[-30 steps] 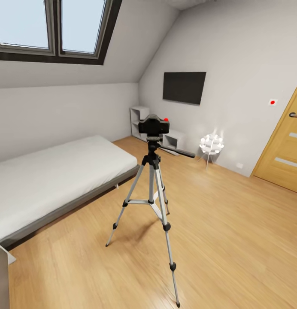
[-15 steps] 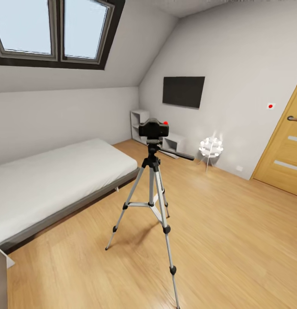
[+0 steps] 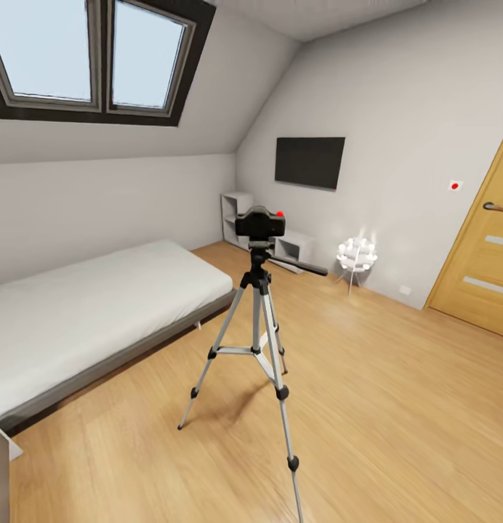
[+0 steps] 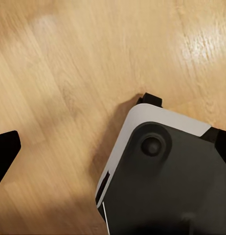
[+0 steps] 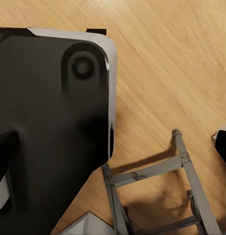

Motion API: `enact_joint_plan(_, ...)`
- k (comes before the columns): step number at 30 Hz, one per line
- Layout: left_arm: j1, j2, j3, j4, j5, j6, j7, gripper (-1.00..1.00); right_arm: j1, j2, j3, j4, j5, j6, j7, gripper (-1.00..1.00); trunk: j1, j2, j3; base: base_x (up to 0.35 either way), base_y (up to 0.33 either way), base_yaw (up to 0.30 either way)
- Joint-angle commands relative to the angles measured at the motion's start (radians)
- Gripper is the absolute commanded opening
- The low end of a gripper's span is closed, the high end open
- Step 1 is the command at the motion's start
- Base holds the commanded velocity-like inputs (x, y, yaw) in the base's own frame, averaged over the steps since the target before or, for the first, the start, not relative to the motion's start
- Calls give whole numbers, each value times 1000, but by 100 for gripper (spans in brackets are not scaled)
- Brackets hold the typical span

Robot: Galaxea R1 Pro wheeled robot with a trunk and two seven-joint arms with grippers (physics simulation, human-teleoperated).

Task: Attach the digital camera to the camera tripod in the bedroom.

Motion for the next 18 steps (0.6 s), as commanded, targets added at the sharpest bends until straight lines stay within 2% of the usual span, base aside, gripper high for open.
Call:
enact_joint_plan(1,0,0,-8,-2,7,0,5,100,0,-1,-7,3,8,-7,1,100,1,-2,0,0,0,-25)
enact_joint_plan(18,0,0,-8,-2,7,0,5,100,4,4,-10,5,-5,-10,-13,100,1,-2,27,0,0,-61)
